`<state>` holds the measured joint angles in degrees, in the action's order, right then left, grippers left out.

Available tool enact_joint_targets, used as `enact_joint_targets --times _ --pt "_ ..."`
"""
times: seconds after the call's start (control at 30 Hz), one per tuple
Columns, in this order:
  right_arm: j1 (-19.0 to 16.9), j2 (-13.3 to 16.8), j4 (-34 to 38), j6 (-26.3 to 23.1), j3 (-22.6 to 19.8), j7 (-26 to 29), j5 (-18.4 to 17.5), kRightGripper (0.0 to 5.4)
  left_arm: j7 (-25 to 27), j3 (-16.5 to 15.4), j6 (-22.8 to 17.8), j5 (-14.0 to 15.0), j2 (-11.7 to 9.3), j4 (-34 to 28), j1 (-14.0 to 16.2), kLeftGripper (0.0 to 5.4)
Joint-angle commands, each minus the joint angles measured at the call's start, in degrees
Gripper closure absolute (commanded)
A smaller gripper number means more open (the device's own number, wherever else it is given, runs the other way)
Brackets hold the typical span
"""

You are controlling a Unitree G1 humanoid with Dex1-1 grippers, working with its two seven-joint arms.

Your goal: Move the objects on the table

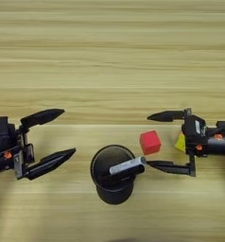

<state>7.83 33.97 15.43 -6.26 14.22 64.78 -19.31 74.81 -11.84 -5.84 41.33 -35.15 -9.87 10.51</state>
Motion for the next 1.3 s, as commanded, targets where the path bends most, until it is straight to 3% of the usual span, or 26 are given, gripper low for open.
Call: enact_joint_targets --times 0.03,0.4,0.67,0.93,1.3 --pt "1.71 1.29 -0.36 -1.45 -0.01 1.82 -0.61 0.02 1.58 1.17 -1.23 -0.91 -1.38 0.37 0.43 0.0" --pt "1.89 1.77 -0.47 -2.82 0.31 4.22 -0.94 0.02 3.58 6.25 -2.7 -3.74 -0.83 2.01 1.07 0.0" --pt "2.08 2.16 0.17 -3.78 1.05 5.36 -0.91 0.02 4.12 10.57 -0.97 -9.07 -1.18 4.13 0.55 0.0" --pt "2.93 1.52 0.0 -5.08 2.07 5.72 -0.95 0.02 3.52 12.98 2.36 -13.72 -0.39 7.16 -0.93 0.0" --pt "4.48 0.51 -1.53 -6.09 3.76 6.01 -0.78 0.02 2.92 14.63 3.15 -14.91 0.69 9.37 -3.0 0.0"
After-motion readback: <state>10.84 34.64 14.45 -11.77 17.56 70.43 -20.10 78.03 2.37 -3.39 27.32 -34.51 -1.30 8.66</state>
